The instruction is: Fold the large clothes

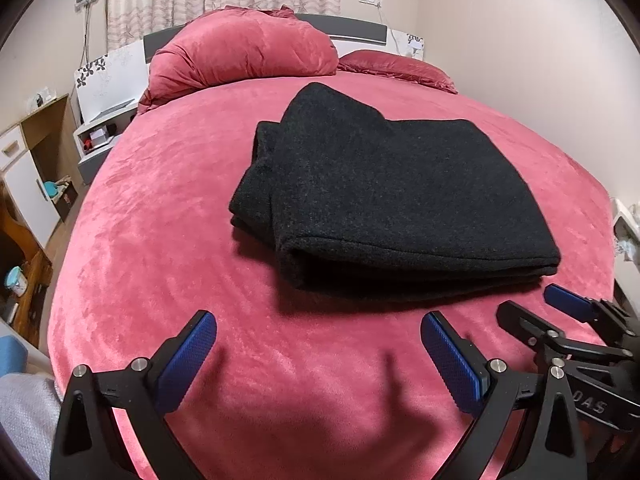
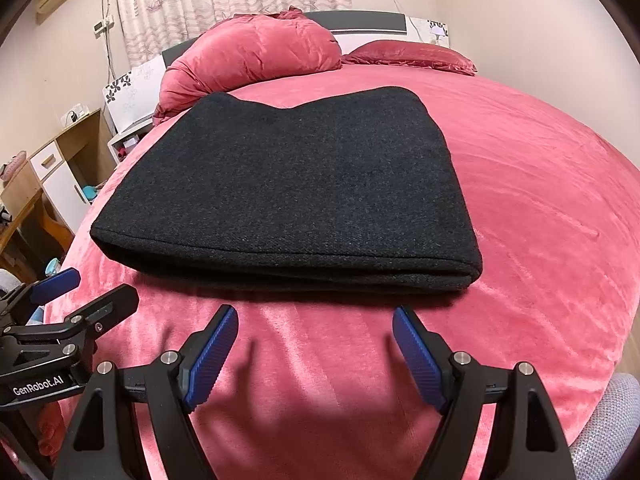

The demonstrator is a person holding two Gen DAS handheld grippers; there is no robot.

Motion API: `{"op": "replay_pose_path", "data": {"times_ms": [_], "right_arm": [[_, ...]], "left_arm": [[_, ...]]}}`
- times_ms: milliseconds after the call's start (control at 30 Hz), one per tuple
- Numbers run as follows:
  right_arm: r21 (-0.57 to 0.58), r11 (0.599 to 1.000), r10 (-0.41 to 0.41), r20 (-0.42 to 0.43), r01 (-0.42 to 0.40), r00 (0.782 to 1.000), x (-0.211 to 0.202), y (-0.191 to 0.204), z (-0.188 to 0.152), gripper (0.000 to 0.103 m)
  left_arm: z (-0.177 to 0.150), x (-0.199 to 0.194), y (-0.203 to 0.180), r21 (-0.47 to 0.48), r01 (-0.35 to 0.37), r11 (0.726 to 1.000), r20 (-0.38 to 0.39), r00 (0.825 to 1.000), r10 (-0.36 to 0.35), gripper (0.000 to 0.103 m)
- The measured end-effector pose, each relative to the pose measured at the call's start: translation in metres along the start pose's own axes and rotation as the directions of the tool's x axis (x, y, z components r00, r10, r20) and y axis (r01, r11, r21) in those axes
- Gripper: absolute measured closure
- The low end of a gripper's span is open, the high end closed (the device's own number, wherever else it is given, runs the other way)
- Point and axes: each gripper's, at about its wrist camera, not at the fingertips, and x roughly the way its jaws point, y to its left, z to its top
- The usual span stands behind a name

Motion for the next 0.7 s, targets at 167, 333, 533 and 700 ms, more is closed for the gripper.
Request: {"op": "replay_pose_path", "data": {"times_ms": [167,333,533,700], "right_arm": [[-0.008,1.0,0.001,-0.002,-0.001,1.0,0.0009,0.001,-0.0002,0.022],[-0.012,1.0,0.002,-0.005,-0.002,1.0,0.0013,0.0013,-0.0003,0.022],[-0.009,1.0,0.005,-0.008,-0.005,1.0,0.0022,0.0007,0.0001,0.022],[-0.008,1.0,0.004,-0.009,-0.004,1.0,0.0025,0.0012,-0.0006,0.022]], "left_arm": [[-0.0007,-0.004,-0.0049,0.02,-0.02,1.0,0.02,1.0,0.02,0.0],[-0.0011,-0.0053,-0.006,0.026,-0.033,0.999,0.023,0.999,0.033,0.0],[-0.0014,-0.0068,-0.0057,0.023,-0.017,1.0,0.024,1.0,0.016,0.0],[0.0001,-0.0094,-0.004,0.018,-0.027,0.999,0.038,0.999,0.026,0.0]]}}
